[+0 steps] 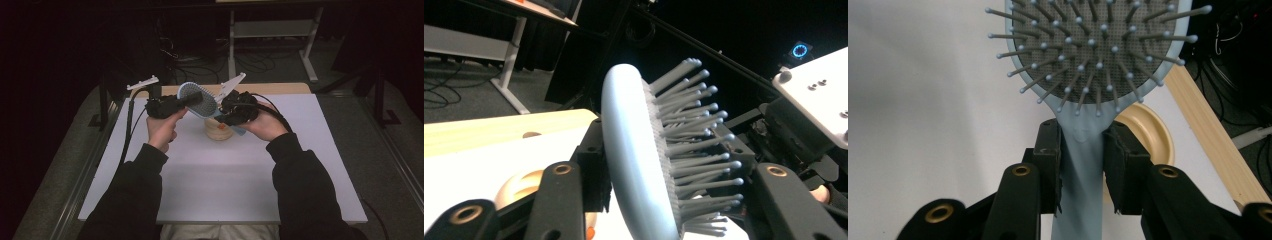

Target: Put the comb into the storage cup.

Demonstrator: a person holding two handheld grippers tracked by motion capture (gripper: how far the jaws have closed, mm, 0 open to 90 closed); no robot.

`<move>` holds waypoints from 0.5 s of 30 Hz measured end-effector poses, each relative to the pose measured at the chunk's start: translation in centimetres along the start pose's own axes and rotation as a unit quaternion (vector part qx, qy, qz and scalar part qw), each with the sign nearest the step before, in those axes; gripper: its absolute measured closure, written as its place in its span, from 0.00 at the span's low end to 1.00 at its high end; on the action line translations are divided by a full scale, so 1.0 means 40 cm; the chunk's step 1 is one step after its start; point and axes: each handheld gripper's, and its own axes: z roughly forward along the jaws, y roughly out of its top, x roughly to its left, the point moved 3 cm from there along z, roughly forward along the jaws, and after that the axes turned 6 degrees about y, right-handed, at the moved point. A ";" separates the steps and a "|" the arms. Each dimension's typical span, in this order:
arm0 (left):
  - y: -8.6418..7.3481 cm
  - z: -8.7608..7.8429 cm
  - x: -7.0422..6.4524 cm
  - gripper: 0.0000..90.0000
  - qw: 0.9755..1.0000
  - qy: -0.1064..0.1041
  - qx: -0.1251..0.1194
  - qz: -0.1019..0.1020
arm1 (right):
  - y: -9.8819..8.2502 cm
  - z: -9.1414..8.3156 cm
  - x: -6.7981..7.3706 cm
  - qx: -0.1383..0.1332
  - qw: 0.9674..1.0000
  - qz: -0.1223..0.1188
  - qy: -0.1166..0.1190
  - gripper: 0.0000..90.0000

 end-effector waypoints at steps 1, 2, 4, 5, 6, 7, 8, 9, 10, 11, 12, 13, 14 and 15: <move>0.001 -0.002 -0.001 0.59 1.000 0.000 -0.001 0.003 | 0.000 0.002 0.001 -0.001 1.000 0.000 0.001 0.76; 0.002 -0.003 -0.002 0.59 1.000 -0.002 -0.002 0.005 | 0.001 0.003 0.002 -0.003 1.000 0.000 0.002 0.75; 0.003 -0.005 -0.004 0.60 1.000 0.000 -0.003 0.010 | 0.003 0.005 0.002 -0.005 1.000 -0.001 0.007 0.74; 0.003 -0.005 -0.005 0.60 1.000 0.004 -0.002 0.016 | 0.004 0.005 0.003 -0.007 1.000 -0.002 0.010 0.71; 0.003 -0.006 -0.004 0.61 1.000 0.005 -0.001 0.020 | 0.005 0.003 0.003 -0.008 1.000 -0.003 0.011 0.69; 0.003 -0.006 -0.003 0.61 1.000 0.005 0.000 0.021 | 0.005 0.001 0.004 -0.007 1.000 0.000 0.014 0.67; 0.004 -0.007 -0.001 0.61 1.000 0.001 0.002 0.023 | 0.005 -0.001 0.003 -0.009 1.000 0.001 0.016 0.64; 0.005 -0.008 0.001 0.61 1.000 -0.003 0.003 0.021 | 0.004 -0.003 0.002 -0.010 1.000 0.005 0.020 0.60; 0.005 -0.008 0.001 0.61 1.000 -0.008 0.006 0.022 | 0.002 -0.004 0.000 -0.009 1.000 0.007 0.020 0.55; 0.006 -0.010 0.001 0.61 0.999 -0.013 0.009 0.028 | -0.001 -0.005 -0.001 -0.004 1.000 0.010 0.019 0.51; 0.006 -0.012 0.001 0.61 0.999 -0.013 0.011 0.036 | -0.004 -0.004 -0.003 -0.002 1.000 0.015 0.021 0.47; 0.007 -0.015 0.000 0.61 0.999 -0.010 0.012 0.043 | -0.006 -0.004 -0.004 0.000 1.000 0.016 0.018 0.44; 0.008 -0.018 0.000 0.61 0.999 -0.006 0.013 0.051 | -0.009 -0.004 -0.006 0.002 1.000 0.019 0.016 0.41; 0.010 -0.022 0.000 0.61 0.999 -0.005 0.012 0.053 | -0.011 -0.005 -0.009 0.001 1.000 0.023 0.016 0.38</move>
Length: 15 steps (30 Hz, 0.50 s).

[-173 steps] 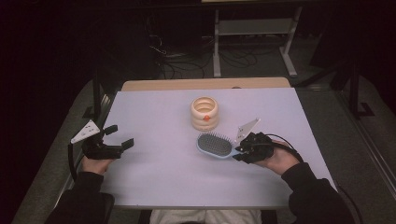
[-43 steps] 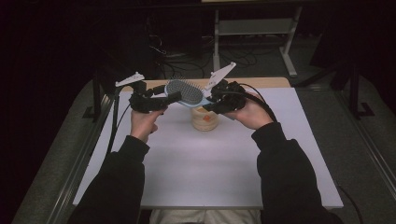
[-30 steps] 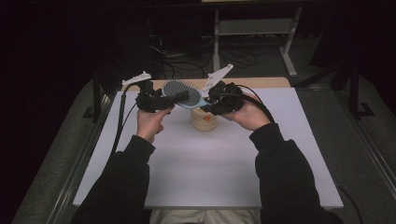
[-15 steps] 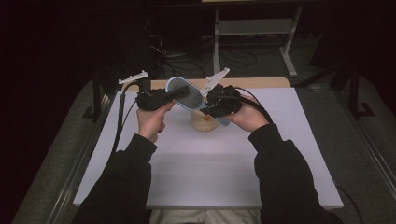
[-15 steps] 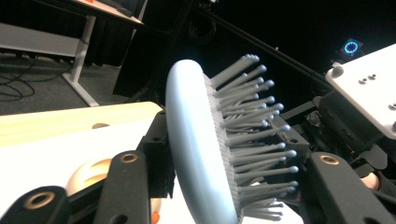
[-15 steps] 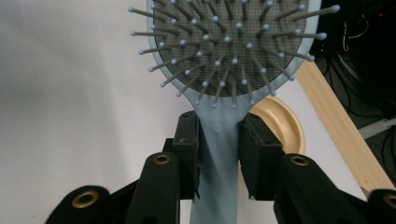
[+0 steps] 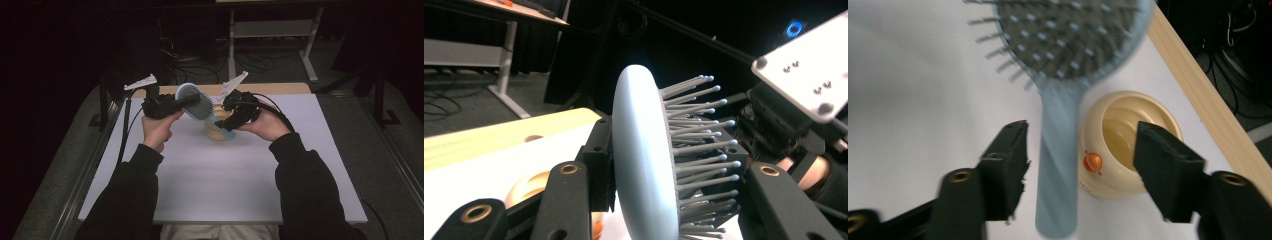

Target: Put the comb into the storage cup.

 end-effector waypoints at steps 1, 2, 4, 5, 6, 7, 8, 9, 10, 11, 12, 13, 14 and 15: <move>0.002 -0.003 0.000 0.61 1.000 -0.001 -0.001 0.000 | -0.002 -0.002 -0.002 -0.001 1.000 0.007 -0.002 0.35; 0.005 -0.007 0.000 0.61 1.000 -0.002 -0.003 0.001 | -0.003 -0.003 -0.005 -0.004 1.000 0.009 -0.003 0.31; 0.011 -0.013 0.000 0.61 1.000 -0.005 -0.010 0.000 | -0.006 -0.006 -0.009 -0.008 1.000 0.021 0.000 0.25; 0.014 -0.016 0.001 0.61 1.000 -0.009 -0.013 0.000 | -0.008 -0.006 -0.010 -0.009 1.000 0.028 0.005 0.22; 0.017 -0.019 0.003 0.61 1.000 -0.010 -0.015 -0.003 | -0.010 -0.005 -0.012 -0.008 0.999 0.032 0.006 0.16; 0.020 -0.022 0.006 0.61 1.000 -0.009 -0.019 -0.006 | -0.012 -0.005 -0.013 -0.007 0.999 0.036 0.004 0.13; 0.023 -0.025 0.009 0.61 1.000 -0.006 -0.022 -0.010 | -0.015 -0.005 -0.015 -0.007 0.999 0.042 0.010 0.11; 0.025 -0.027 0.011 0.61 1.000 -0.007 -0.023 -0.013 | -0.019 -0.004 -0.017 -0.005 0.999 0.049 0.014 0.07; 0.027 -0.030 0.012 0.61 1.000 -0.009 -0.025 -0.014 | -0.023 -0.002 -0.019 -0.002 0.998 0.056 0.011 0.01; 0.028 -0.031 0.013 0.61 1.000 -0.009 -0.026 -0.015 | -0.027 0.000 -0.022 0.000 0.998 0.062 0.007 0.00; 0.030 -0.032 0.013 0.61 1.000 -0.007 -0.026 -0.012 | -0.032 -0.001 -0.024 -0.002 0.998 0.067 0.008 0.00; 0.031 -0.033 0.014 0.61 1.000 -0.006 -0.026 -0.011 | -0.038 -0.001 -0.026 -0.005 0.998 0.070 0.009 0.00; 0.032 -0.034 0.015 0.61 1.000 -0.005 -0.027 -0.012 | -0.044 -0.002 -0.029 -0.006 0.998 0.068 0.005 0.00; 0.034 -0.036 0.016 0.61 0.999 -0.005 -0.028 -0.014 | -0.050 -0.003 -0.029 -0.009 0.997 0.071 0.008 0.00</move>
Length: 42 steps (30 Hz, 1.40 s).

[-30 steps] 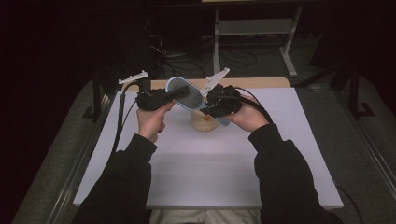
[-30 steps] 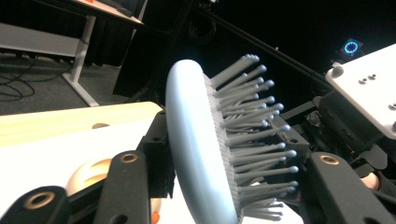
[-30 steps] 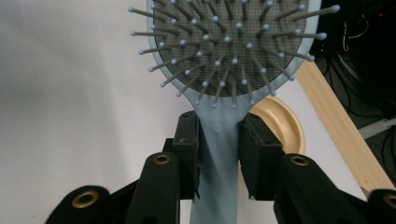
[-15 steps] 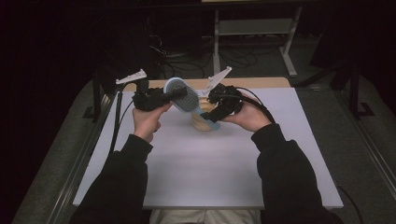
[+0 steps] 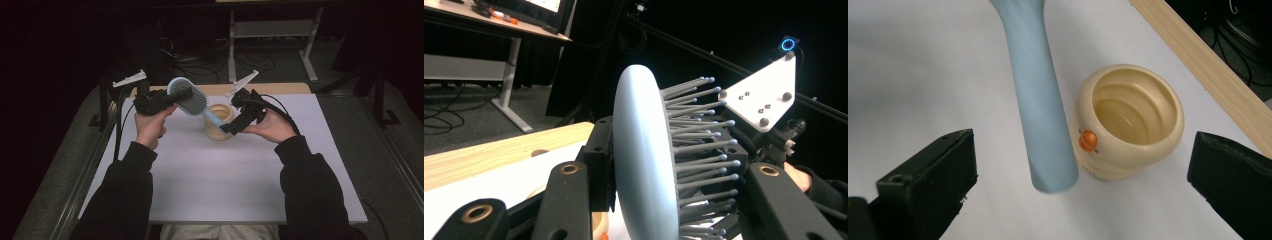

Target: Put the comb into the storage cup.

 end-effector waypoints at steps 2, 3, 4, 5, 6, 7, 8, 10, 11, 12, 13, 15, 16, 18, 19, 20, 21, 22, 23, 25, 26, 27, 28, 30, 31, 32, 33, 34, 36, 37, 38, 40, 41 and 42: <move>0.005 -0.003 0.003 0.61 1.000 0.003 -0.002 0.001 | -0.012 -0.004 -0.004 -0.008 1.000 0.007 0.002 0.00; 0.008 -0.004 0.004 0.61 1.000 0.007 0.000 0.004 | -0.019 -0.008 -0.006 -0.013 1.000 0.010 0.002 0.00; 0.012 -0.005 0.003 0.61 1.000 0.010 0.002 0.008 | -0.026 -0.012 -0.009 -0.018 1.000 0.012 0.003 0.00; 0.017 -0.006 0.001 0.61 1.000 0.012 0.003 0.014 | -0.033 -0.016 -0.012 -0.021 1.000 0.015 0.003 0.00; 0.022 -0.006 -0.002 0.61 1.000 0.013 0.003 0.017 | -0.040 -0.021 -0.014 -0.024 1.000 0.018 0.002 0.00; 0.027 -0.006 -0.004 0.61 1.000 0.012 0.003 0.020 | -0.047 -0.025 -0.017 -0.028 0.999 0.019 0.000 0.00; 0.032 -0.005 -0.007 0.61 1.000 0.012 0.003 0.021 | -0.054 -0.029 -0.020 -0.031 0.999 0.021 -0.001 0.00; 0.041 -0.003 -0.010 0.61 1.000 0.013 0.002 0.024 | -0.068 -0.037 -0.025 -0.035 0.999 0.026 -0.004 0.00; 0.046 -0.001 -0.011 0.61 1.000 0.015 0.003 0.026 | -0.075 -0.041 -0.026 -0.038 0.999 0.029 -0.006 0.00; 0.050 0.001 -0.013 0.61 0.999 0.019 0.005 0.031 | -0.082 -0.045 -0.026 -0.040 0.999 0.034 -0.006 0.00; 0.054 0.003 -0.016 0.61 0.999 0.020 0.007 0.036 | -0.089 -0.048 -0.027 -0.044 0.998 0.036 -0.005 0.00; 0.062 0.007 -0.022 0.61 0.999 0.021 0.009 0.041 | -0.102 -0.056 -0.027 -0.048 0.998 0.040 -0.006 0.00; 0.066 0.009 -0.024 0.61 0.999 0.019 0.008 0.039 | -0.108 -0.060 -0.028 -0.049 0.998 0.040 -0.006 0.00; 0.076 0.013 -0.026 0.61 0.999 0.018 0.008 0.040 | -0.121 -0.068 -0.028 -0.056 0.997 0.043 -0.008 0.00; 0.081 0.015 -0.028 0.61 0.999 0.021 0.009 0.044 | -0.128 -0.073 -0.028 -0.060 0.997 0.045 -0.008 0.00; 0.086 0.018 -0.030 0.61 0.998 0.024 0.012 0.050 | -0.135 -0.077 -0.029 -0.065 0.997 0.046 -0.010 0.00; 0.092 0.020 -0.033 0.61 0.998 0.027 0.015 0.056 | -0.142 -0.081 -0.029 -0.068 0.996 0.048 -0.009 0.00; 0.098 0.022 -0.035 0.61 0.998 0.028 0.016 0.059 | -0.150 -0.085 -0.028 -0.070 0.996 0.049 -0.008 0.00; 0.104 0.024 -0.037 0.61 0.998 0.028 0.017 0.062 | -0.158 -0.088 -0.028 -0.071 0.996 0.053 -0.009 0.00; 0.118 0.028 -0.042 0.61 0.997 0.031 0.017 0.068 | -0.175 -0.094 -0.029 -0.071 0.996 0.056 -0.009 0.00; 0.125 0.030 -0.044 0.61 0.997 0.032 0.017 0.070 | -0.184 -0.096 -0.029 -0.072 0.996 0.059 -0.010 0.00; 0.132 0.032 -0.046 0.61 0.997 0.032 0.018 0.072 | -0.193 -0.099 -0.028 -0.073 0.995 0.062 -0.009 0.00; 0.139 0.035 -0.047 0.61 0.997 0.033 0.018 0.074 | -0.202 -0.103 -0.029 -0.076 0.995 0.064 -0.010 0.00; 0.150 0.040 -0.050 0.61 0.996 0.034 0.019 0.078 | -0.221 -0.108 -0.029 -0.084 0.994 0.070 -0.010 0.00; 0.156 0.043 -0.051 0.61 0.996 0.032 0.022 0.079 | -0.230 -0.110 -0.030 -0.088 0.993 0.072 -0.015 0.00; 0.161 0.047 -0.052 0.61 0.996 0.032 0.024 0.081 | -0.240 -0.113 -0.031 -0.093 0.993 0.076 -0.020 0.00; 0.166 0.050 -0.055 0.61 0.995 0.036 0.025 0.085 | -0.249 -0.117 -0.033 -0.100 0.991 0.081 -0.023 0.00; 0.171 0.053 -0.056 0.61 0.995 0.039 0.024 0.089 | -0.257 -0.120 -0.034 -0.106 0.990 0.085 -0.023 0.00; 0.180 0.060 -0.058 0.61 0.995 0.037 0.023 0.087 | -0.274 -0.126 -0.038 -0.117 0.988 0.095 -0.024 0.00; 0.184 0.063 -0.059 0.61 0.995 0.036 0.024 0.088 | -0.281 -0.129 -0.040 -0.120 0.987 0.100 -0.025 0.00; 0.189 0.067 -0.060 0.61 0.995 0.037 0.024 0.090 | -0.288 -0.131 -0.041 -0.123 0.987 0.103 -0.026 0.00; 0.195 0.075 -0.061 0.61 0.995 0.036 0.025 0.092 | -0.302 -0.135 -0.043 -0.129 0.985 0.109 -0.027 0.00; 0.198 0.079 -0.060 0.61 0.995 0.037 0.025 0.092 | -0.309 -0.137 -0.043 -0.133 0.985 0.111 -0.027 0.00; 0.201 0.083 -0.059 0.61 0.995 0.037 0.026 0.094 | -0.316 -0.137 -0.043 -0.135 0.984 0.114 -0.029 0.00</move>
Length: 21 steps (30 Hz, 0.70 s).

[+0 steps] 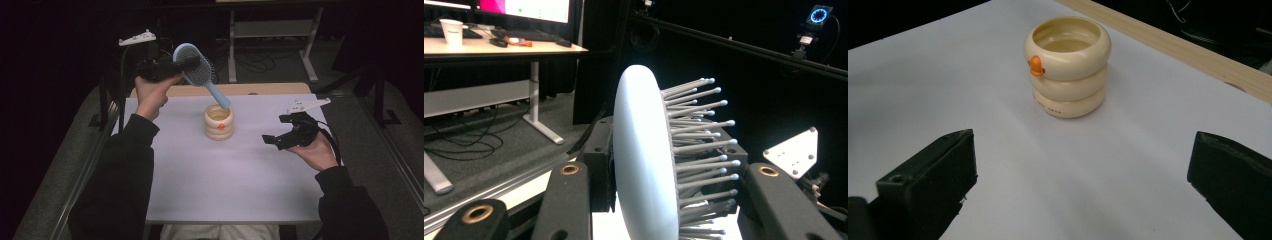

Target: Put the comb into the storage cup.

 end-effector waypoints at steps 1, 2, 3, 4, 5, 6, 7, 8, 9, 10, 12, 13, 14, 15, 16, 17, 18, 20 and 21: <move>0.003 0.004 0.001 0.61 1.000 0.001 0.000 0.000 | -0.006 -0.002 -0.002 -0.001 1.000 0.002 -0.001 0.00; 0.005 0.008 0.002 0.61 1.000 0.003 0.002 0.003 | -0.013 -0.004 -0.004 -0.004 1.000 0.002 -0.004 0.00; 0.008 0.012 0.002 0.61 1.000 0.007 0.006 0.009 | -0.020 -0.006 -0.006 -0.007 1.000 0.002 -0.006 0.00; 0.010 0.017 0.002 0.61 1.000 0.010 0.007 0.012 | -0.027 -0.008 -0.008 -0.010 1.000 0.003 -0.008 0.00; 0.012 0.020 0.004 0.61 1.000 0.010 0.008 0.014 | -0.033 -0.011 -0.010 -0.012 1.000 0.006 -0.009 0.00; 0.014 0.024 0.006 0.61 1.000 0.011 0.009 0.015 | -0.040 -0.013 -0.012 -0.013 1.000 0.008 -0.012 0.00; 0.015 0.027 0.009 0.61 1.000 0.011 0.008 0.013 | -0.046 -0.016 -0.014 -0.015 1.000 0.011 -0.012 0.00; 0.016 0.029 0.013 0.61 1.000 0.013 0.009 0.012 | -0.053 -0.018 -0.016 -0.018 1.000 0.014 -0.012 0.00; 0.016 0.032 0.017 0.61 1.000 0.016 0.010 0.012 | -0.059 -0.021 -0.018 -0.021 1.000 0.018 -0.013 0.00; 0.016 0.034 0.022 0.61 1.000 0.019 0.012 0.013 | -0.064 -0.024 -0.019 -0.021 0.999 0.020 -0.014 0.00; 0.015 0.040 0.031 0.61 0.999 0.026 0.017 0.013 | -0.075 -0.030 -0.022 -0.027 0.999 0.021 -0.017 0.00; 0.014 0.042 0.035 0.61 0.999 0.028 0.018 0.013 | -0.080 -0.032 -0.021 -0.031 0.999 0.022 -0.021 0.00; 0.013 0.044 0.038 0.61 0.999 0.030 0.018 0.013 | -0.086 -0.035 -0.021 -0.032 0.999 0.021 -0.025 0.00; 0.012 0.045 0.042 0.61 0.999 0.031 0.019 0.013 | -0.092 -0.037 -0.020 -0.032 0.999 0.019 -0.029 0.00; 0.011 0.047 0.045 0.61 0.999 0.032 0.020 0.012 | -0.098 -0.039 -0.019 -0.032 0.999 0.017 -0.034 0.00; 0.009 0.050 0.047 0.61 0.999 0.033 0.021 0.012 | -0.104 -0.043 -0.018 -0.034 0.999 0.018 -0.036 0.00; 0.007 0.052 0.051 0.61 0.999 0.033 0.023 0.013 | -0.110 -0.046 -0.019 -0.035 0.999 0.019 -0.037 0.00; 0.003 0.059 0.055 0.61 0.999 0.037 0.025 0.012 | -0.120 -0.051 -0.020 -0.037 0.998 0.024 -0.038 0.00; 0.001 0.063 0.057 0.61 0.999 0.038 0.027 0.013 | -0.125 -0.053 -0.021 -0.036 0.998 0.025 -0.040 0.00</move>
